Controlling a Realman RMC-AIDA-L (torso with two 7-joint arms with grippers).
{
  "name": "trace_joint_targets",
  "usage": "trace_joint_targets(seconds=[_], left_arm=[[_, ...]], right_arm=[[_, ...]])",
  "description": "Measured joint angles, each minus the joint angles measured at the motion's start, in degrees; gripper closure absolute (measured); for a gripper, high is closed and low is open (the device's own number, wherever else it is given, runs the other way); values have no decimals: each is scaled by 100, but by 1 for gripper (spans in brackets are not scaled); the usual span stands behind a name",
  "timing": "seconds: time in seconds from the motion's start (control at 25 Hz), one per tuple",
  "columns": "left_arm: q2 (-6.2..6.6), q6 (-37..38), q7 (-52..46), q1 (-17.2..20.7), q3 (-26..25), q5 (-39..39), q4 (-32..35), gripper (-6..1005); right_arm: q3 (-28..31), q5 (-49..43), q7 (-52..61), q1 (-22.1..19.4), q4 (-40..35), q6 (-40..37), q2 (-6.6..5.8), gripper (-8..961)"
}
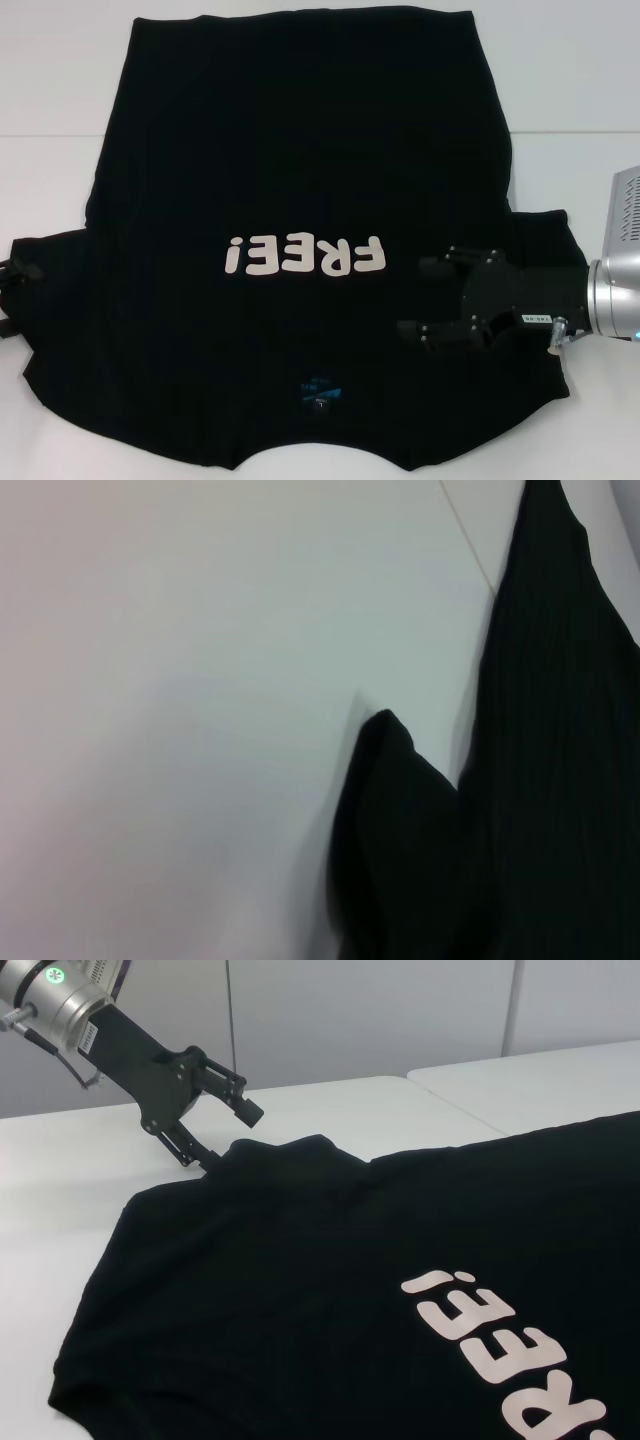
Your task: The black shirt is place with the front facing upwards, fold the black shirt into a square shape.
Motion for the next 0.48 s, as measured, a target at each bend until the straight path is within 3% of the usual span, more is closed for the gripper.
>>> trace_joint_targets(seconds=[0.48], left_arm=[[-9, -349, 105, -78, 70, 52, 26, 66]], right_arm=[[-6, 14, -13, -3, 0, 0, 0, 8]])
